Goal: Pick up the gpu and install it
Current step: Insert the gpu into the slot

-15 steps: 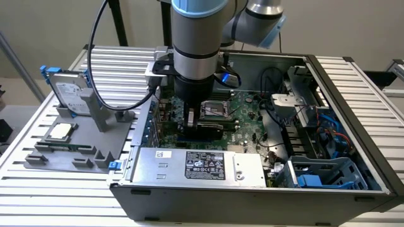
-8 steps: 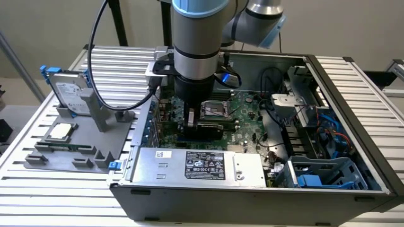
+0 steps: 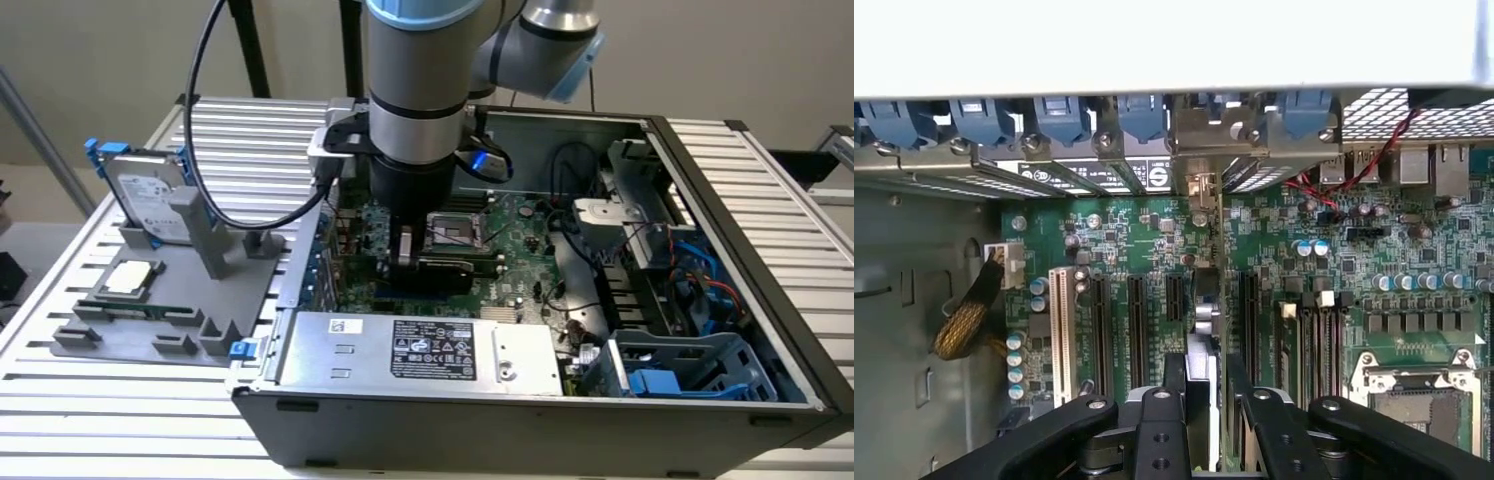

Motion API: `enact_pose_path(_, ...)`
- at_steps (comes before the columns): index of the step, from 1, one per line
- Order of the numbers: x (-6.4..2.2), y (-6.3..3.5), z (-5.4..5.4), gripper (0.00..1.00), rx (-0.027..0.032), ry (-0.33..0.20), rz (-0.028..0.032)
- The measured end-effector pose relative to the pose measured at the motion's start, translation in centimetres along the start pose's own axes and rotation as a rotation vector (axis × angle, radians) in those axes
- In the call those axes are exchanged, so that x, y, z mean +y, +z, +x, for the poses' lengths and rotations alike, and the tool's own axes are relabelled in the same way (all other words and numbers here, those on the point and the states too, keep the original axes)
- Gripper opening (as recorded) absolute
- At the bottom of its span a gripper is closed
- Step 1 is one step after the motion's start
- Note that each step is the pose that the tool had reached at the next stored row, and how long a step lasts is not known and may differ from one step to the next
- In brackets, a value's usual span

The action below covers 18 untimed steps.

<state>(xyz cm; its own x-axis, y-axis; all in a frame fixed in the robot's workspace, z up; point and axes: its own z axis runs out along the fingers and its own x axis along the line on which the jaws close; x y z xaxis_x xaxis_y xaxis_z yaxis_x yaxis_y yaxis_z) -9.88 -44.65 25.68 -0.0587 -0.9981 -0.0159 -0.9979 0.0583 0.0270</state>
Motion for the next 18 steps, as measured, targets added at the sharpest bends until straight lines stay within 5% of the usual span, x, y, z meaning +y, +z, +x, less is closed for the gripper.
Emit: enact_pose_path(18,-0.07,0.13,-0.15,0.00,0.0001,0.000,0.0001)
